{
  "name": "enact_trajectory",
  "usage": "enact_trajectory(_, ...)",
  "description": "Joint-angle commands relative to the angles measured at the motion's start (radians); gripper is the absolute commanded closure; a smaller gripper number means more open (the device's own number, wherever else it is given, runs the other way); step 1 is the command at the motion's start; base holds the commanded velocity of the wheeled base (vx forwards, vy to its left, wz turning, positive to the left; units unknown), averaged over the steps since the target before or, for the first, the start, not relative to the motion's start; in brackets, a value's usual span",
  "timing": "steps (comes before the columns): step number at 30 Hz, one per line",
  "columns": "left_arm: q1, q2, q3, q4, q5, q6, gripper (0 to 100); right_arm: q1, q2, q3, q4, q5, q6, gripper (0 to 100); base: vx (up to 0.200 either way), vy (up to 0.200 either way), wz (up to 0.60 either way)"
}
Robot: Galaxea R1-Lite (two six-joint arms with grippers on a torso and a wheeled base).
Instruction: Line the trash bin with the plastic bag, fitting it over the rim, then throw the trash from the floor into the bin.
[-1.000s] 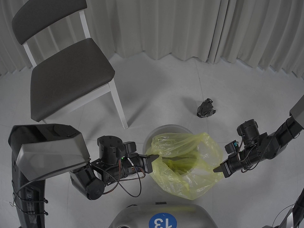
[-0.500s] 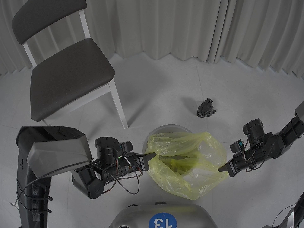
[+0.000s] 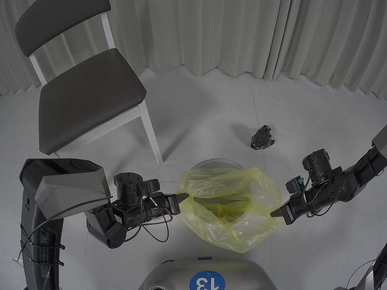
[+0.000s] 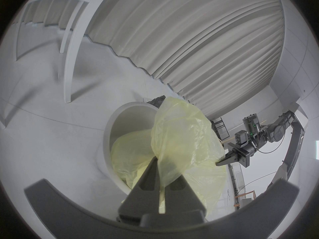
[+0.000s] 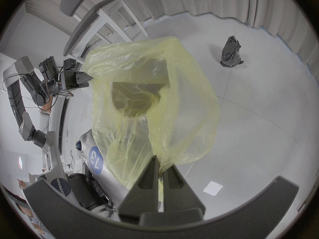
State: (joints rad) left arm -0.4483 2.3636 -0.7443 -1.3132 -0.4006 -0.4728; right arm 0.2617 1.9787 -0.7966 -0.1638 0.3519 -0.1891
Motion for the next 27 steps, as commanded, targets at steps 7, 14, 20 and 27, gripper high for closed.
enact_trajectory(7, 0.072, -0.032, -0.014, 0.126, -0.006, 0.091, 100, 0.062, 0.043, -0.027, -0.025, -0.007, 0.007, 100, 0.000, 0.000, 0.00)
enact_trajectory(14, 0.074, 0.014, -0.046, 0.120, -0.003, 0.092, 100, 0.067, 0.100, -0.038, -0.083, -0.019, 0.019, 100, 0.000, 0.000, 0.00)
enact_trajectory(20, 0.043, 0.032, -0.060, 0.109, 0.009, 0.086, 100, 0.053, 0.141, -0.064, -0.103, -0.036, 0.025, 100, 0.000, 0.000, 0.00)
enact_trajectory(27, -0.003, 0.032, -0.067, 0.091, 0.072, 0.083, 100, -0.038, 0.131, -0.076, -0.105, -0.034, 0.028, 100, 0.000, 0.000, 0.00)
